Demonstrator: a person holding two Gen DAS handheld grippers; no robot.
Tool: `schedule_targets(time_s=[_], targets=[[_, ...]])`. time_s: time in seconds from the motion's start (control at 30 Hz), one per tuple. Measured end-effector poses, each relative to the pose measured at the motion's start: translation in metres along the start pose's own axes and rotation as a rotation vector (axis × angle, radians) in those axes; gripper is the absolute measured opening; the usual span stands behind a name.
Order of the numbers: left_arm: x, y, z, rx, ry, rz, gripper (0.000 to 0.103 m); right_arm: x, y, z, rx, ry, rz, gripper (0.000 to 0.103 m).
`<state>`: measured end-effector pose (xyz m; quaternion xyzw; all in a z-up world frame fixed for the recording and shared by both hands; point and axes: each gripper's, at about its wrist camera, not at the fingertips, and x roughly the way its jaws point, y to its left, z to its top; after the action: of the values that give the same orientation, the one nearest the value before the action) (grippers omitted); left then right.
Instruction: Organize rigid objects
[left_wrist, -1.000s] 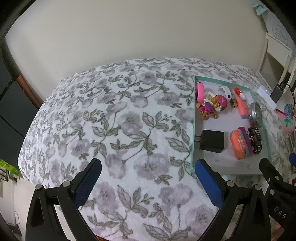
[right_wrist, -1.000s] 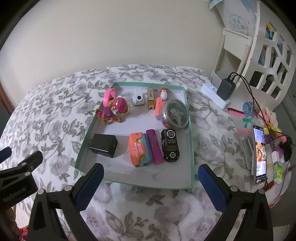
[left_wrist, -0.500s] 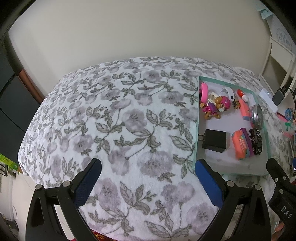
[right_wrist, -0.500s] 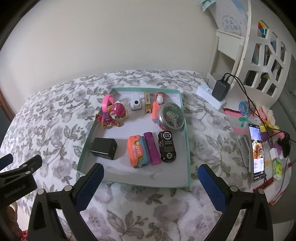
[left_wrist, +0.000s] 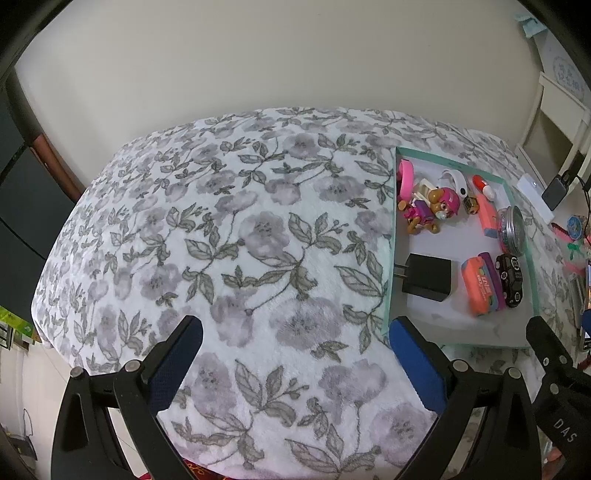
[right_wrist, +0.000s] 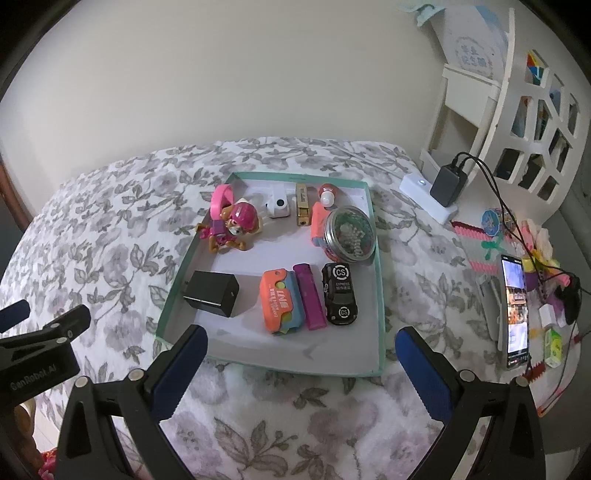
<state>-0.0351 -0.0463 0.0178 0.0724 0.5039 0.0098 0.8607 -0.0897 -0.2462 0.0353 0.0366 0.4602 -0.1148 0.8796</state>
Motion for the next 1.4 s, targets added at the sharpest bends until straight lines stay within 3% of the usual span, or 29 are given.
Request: schedule_targets(time_s=[1.4], targets=[[0.0048,0.0025,-0.0003,-0.015,0.019,-0.011,0.101,0.0071,0.0088,0.0009,-0.058,0.031,-0.002,0.103]])
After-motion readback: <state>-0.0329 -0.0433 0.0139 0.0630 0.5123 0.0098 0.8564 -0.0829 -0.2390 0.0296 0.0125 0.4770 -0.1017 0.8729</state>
